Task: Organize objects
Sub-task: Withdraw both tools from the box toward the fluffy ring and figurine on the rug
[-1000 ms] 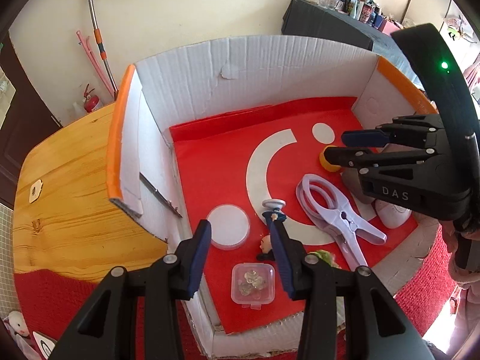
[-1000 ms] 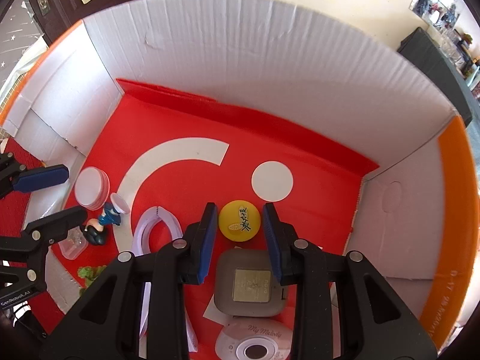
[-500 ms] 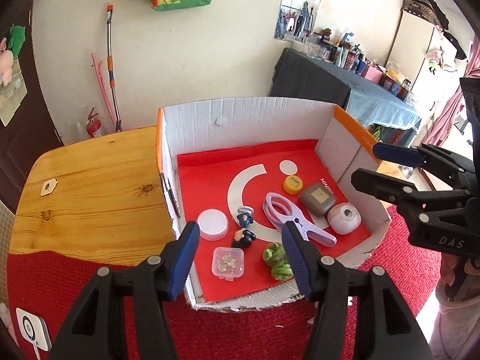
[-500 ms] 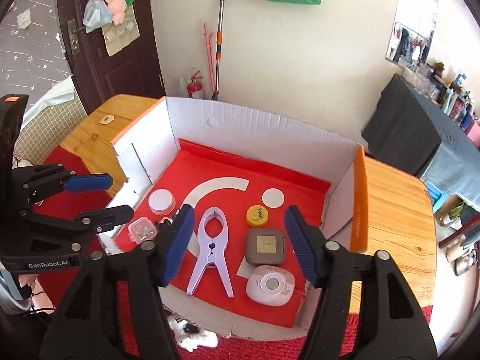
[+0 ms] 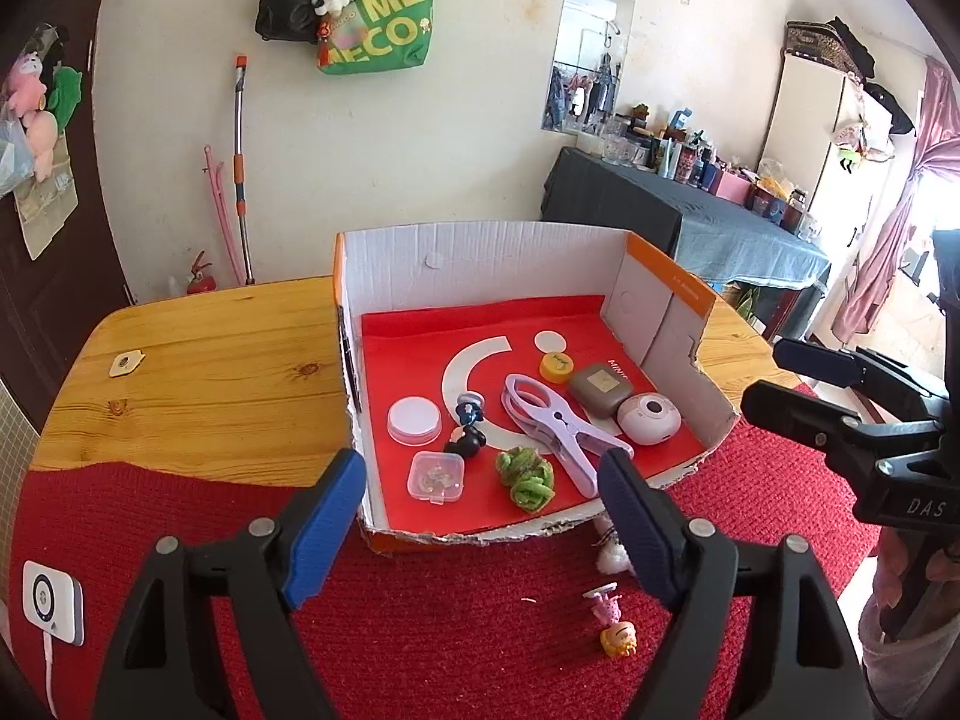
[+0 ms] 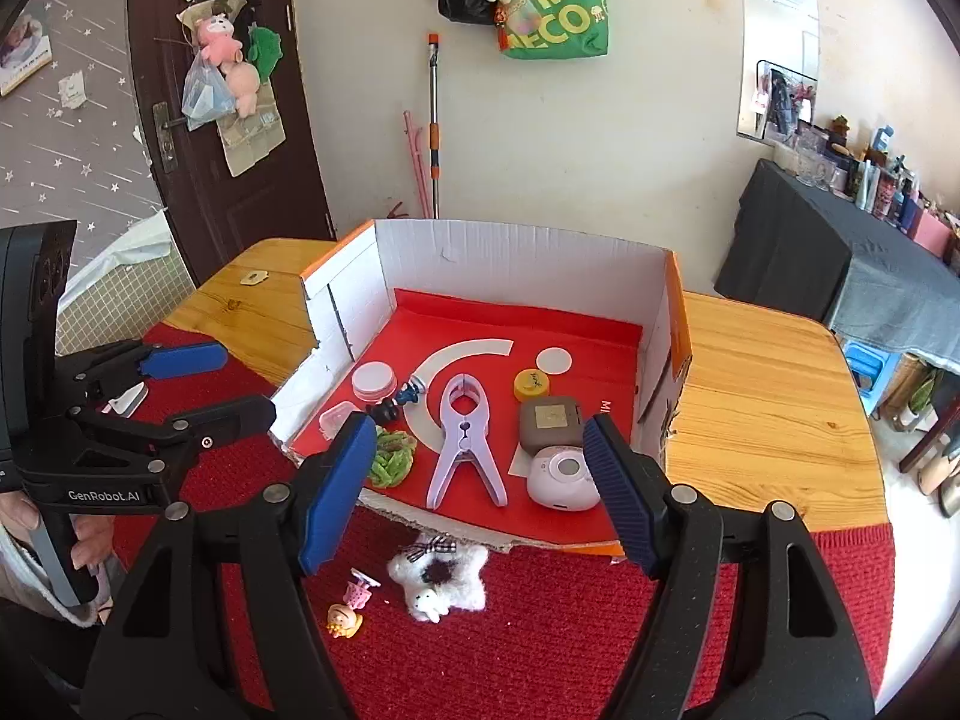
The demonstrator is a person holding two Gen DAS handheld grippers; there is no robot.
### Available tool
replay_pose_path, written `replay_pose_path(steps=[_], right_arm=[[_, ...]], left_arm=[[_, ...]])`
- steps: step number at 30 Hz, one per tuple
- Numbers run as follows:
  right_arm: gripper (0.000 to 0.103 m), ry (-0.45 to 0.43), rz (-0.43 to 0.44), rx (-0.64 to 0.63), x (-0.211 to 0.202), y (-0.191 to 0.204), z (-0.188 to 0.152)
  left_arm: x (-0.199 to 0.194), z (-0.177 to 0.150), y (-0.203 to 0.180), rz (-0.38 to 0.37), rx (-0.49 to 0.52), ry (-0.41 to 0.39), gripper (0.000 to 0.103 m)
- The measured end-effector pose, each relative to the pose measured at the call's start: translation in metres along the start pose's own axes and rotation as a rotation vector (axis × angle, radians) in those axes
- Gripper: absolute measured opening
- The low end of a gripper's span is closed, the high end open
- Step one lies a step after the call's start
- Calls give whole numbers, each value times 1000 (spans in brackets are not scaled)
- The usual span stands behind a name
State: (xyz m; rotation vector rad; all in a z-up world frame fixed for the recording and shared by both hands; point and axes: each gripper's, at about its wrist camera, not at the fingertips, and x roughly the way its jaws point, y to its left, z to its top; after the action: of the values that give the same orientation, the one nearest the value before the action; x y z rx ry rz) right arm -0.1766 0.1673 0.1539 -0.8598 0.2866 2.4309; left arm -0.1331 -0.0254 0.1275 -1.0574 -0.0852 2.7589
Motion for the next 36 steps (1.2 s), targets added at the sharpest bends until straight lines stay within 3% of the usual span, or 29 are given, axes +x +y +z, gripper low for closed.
replay_pose_path(steps=[9,18,36], right_arm=[[81,-26,-54,11,-6,13,-38],[85,42,-36,105,22,6,-95],[85,65,-48,156,22,-12,-111]], left_arm=[[4,-37,-11,46,9,-3,90],[42,-92,-15,34,-35,130,90],[50,-100,-47,-47,20,200,92]])
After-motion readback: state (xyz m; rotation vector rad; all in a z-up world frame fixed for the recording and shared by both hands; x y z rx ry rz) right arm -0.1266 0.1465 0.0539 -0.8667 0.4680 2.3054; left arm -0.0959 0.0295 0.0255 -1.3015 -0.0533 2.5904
